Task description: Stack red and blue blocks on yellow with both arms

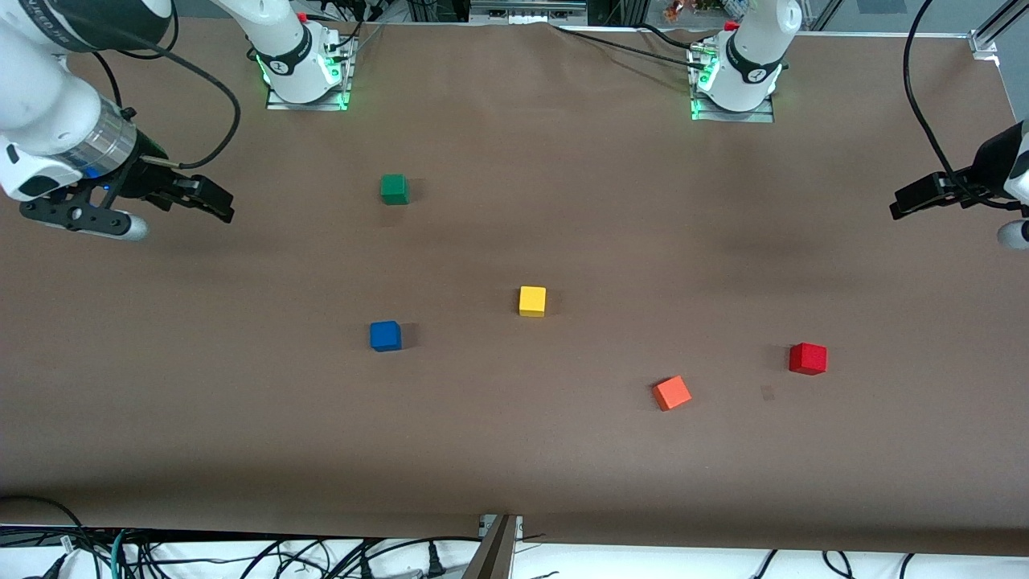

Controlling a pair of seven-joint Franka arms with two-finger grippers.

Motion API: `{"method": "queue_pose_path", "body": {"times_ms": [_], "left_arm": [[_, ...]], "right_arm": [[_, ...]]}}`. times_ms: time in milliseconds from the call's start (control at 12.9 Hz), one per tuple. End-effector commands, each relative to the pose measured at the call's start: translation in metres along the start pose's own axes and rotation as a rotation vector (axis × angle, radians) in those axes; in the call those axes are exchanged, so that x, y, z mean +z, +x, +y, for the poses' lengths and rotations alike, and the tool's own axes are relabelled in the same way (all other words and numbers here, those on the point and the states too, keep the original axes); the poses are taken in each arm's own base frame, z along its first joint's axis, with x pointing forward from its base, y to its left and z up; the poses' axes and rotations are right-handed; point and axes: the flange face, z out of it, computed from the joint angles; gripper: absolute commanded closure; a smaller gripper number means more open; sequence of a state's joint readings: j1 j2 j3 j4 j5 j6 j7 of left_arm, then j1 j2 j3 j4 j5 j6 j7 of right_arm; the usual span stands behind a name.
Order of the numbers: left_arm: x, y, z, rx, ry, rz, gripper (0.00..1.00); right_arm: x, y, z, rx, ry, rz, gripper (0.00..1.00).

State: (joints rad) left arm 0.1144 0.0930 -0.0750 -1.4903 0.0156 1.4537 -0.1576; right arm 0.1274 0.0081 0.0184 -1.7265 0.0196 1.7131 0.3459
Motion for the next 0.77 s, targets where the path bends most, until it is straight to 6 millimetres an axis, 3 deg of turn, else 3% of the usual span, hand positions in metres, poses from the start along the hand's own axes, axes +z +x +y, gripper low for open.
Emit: {"method": "queue_pose_path", "body": {"times_ms": [0,232,310,464,696], "left_arm": [[-0.007,0.009,-0.001,0.015,0.011,-0.005,0.00],[0.000,0.014,-0.007,0.011,0.011,-0.018,0.00],[0.005,0.018,-0.016,0.004,0.006,-0.026,0.00],[0.024,0.034,-0.052,0.030,-0.005,-0.056,0.00],[0.051,0.059,-0.074,0.102,-0.014,-0.052,0.00]], "right_arm": [[-0.022,0.012,-0.019,-0.037,0.006,0.077,0.00],[-0.029,0.020,-0.023,-0.056,-0.017,0.137,0.00],[-0.031,0.022,-0.024,-0.057,-0.013,0.153,0.00],[-0.031,0.019,-0.034,-0.075,-0.018,0.164,0.00],[-0.029,0.021,-0.029,-0.063,-0.026,0.162,0.00]]}}
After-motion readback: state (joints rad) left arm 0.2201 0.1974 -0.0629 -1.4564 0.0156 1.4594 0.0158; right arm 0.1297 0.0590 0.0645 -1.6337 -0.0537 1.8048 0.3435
